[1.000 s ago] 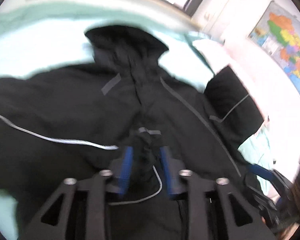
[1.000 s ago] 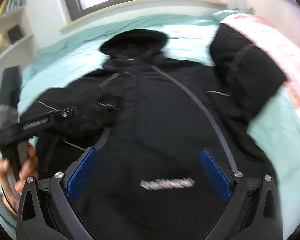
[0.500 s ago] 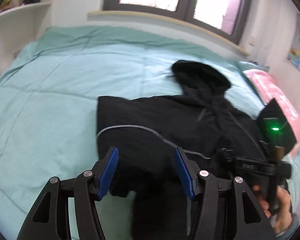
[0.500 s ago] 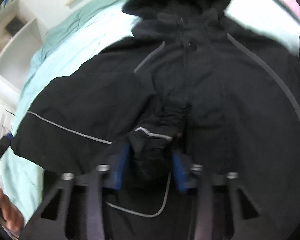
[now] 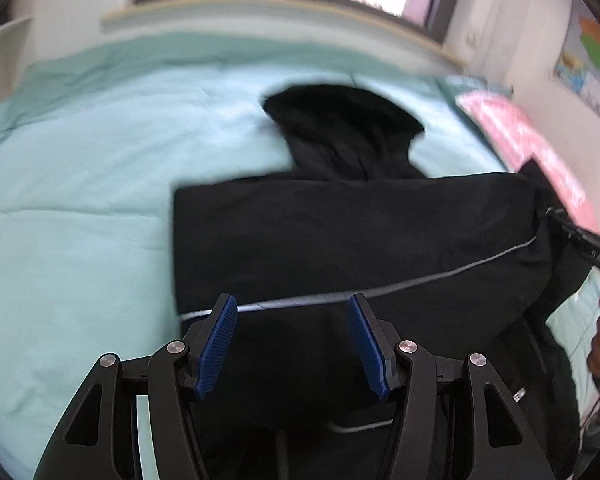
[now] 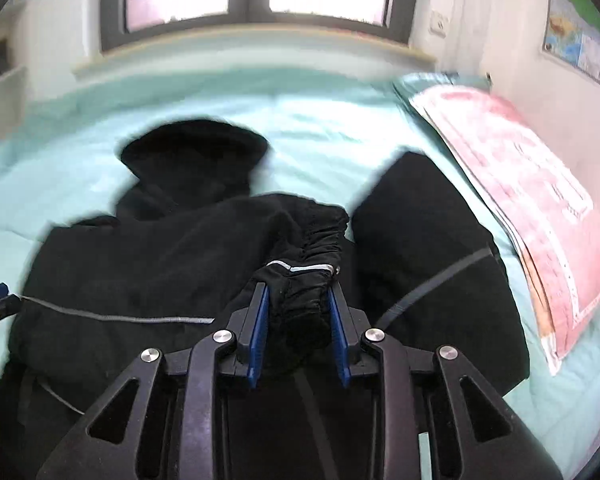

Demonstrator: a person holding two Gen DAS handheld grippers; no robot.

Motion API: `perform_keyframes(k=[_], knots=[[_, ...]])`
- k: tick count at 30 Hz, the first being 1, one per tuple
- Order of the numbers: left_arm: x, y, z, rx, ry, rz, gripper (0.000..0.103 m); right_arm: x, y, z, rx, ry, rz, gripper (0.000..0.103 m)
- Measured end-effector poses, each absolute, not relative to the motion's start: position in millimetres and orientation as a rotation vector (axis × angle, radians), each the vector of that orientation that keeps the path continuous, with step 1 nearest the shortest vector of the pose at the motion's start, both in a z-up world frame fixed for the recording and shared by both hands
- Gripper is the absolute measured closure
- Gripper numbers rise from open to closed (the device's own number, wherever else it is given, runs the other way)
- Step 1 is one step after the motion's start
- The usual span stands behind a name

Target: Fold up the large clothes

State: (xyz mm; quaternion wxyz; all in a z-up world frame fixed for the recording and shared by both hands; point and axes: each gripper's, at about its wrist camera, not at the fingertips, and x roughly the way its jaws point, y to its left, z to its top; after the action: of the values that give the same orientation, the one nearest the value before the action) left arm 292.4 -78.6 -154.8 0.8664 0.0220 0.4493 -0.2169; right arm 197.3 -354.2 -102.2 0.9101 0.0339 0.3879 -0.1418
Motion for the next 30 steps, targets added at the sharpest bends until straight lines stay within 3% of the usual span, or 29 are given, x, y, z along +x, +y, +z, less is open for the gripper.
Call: perform_keyframes(k=[6,11,12,13,14,16,19,21,24,30], knots=[[302,-111,-219,0.163,1.03,-0.422,0.044,217,-383,-210,0.096,1.023,-0.332,0.068],[300,-101,-196,0.129,1.026,-0.447,0.044,215,-378,-196,0.077,1.034,-0.343,0.061],[296,-98,-185,0.094,1.003,-0.486,0.044,209,-374,-178,0.096,0.974,-0.32,0.056],[294,-96,-173,0.059,0.978,-0.52,0.044,205,-369,-159,0.112,0.904,-0.291,0.044],[293,-94,-161,0.03,0.946,-0.536,0.044,203,-362,-144,0.121,0.855,-0.263,0.026],[300,-97,-144,0.022,0.896,-0.505,0.044,211,-341,-121,0.126,0.785,-0.192,0.016],[327,-105,-154,0.042,0.943,-0.45,0.044,253,-310,-131,0.12,0.87,-0.086,0.021],[355,-103,-183,0.025,1.041,-0.375,0.044,287,-303,-164,0.129,0.965,-0.095,0.031],[377,-94,-224,-0.009,1.156,-0.323,0.044,312,-308,-223,0.173,1.12,-0.134,0.033],[359,-94,-209,0.05,1.077,-0.315,0.044,288,-307,-207,0.118,1.049,-0.118,0.034]])
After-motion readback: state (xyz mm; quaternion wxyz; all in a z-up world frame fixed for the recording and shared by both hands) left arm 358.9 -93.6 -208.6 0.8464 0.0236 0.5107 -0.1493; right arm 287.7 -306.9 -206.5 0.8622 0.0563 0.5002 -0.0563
